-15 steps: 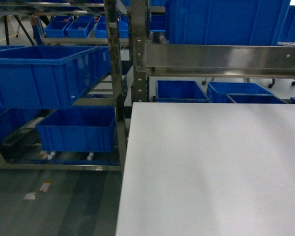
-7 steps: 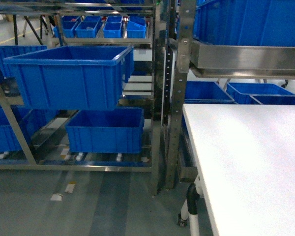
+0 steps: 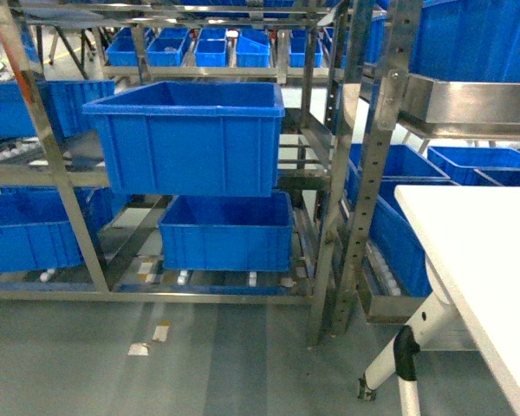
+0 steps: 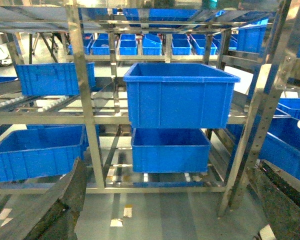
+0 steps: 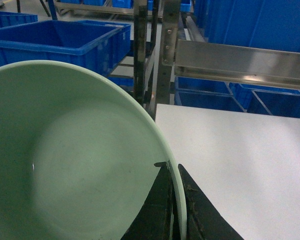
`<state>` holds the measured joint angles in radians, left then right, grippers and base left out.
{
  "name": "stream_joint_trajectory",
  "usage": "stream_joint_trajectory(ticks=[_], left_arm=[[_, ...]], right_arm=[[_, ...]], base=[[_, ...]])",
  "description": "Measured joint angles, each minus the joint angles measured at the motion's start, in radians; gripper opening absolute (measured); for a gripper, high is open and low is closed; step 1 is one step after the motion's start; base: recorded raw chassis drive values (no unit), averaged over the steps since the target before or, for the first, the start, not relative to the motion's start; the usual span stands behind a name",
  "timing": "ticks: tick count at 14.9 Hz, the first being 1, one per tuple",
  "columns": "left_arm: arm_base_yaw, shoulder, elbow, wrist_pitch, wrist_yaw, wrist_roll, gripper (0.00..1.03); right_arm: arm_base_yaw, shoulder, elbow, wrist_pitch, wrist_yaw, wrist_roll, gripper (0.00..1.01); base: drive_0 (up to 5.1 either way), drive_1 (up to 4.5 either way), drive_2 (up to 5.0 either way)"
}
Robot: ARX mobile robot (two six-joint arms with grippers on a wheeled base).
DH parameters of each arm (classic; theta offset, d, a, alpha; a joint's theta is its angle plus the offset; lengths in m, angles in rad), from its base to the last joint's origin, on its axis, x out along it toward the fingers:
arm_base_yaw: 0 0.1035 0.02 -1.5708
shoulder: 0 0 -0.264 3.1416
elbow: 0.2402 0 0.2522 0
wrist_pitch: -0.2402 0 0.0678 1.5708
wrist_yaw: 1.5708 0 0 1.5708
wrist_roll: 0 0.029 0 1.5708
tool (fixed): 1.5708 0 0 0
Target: Place green bowl on second shelf with right arm
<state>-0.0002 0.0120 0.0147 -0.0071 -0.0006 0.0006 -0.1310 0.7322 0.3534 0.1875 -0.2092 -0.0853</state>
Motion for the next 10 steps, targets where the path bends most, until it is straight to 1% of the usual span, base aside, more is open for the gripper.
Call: stream_joint_trajectory(ticks=[10], left_arm=[[0.0, 0.0, 0.0, 0.002, 0.0, 0.0, 0.98]], right_arm=[[0.0, -0.001, 0.0, 0.0, 0.0, 0.0, 0.02]], base=[[-5.0, 2.46, 2.5]])
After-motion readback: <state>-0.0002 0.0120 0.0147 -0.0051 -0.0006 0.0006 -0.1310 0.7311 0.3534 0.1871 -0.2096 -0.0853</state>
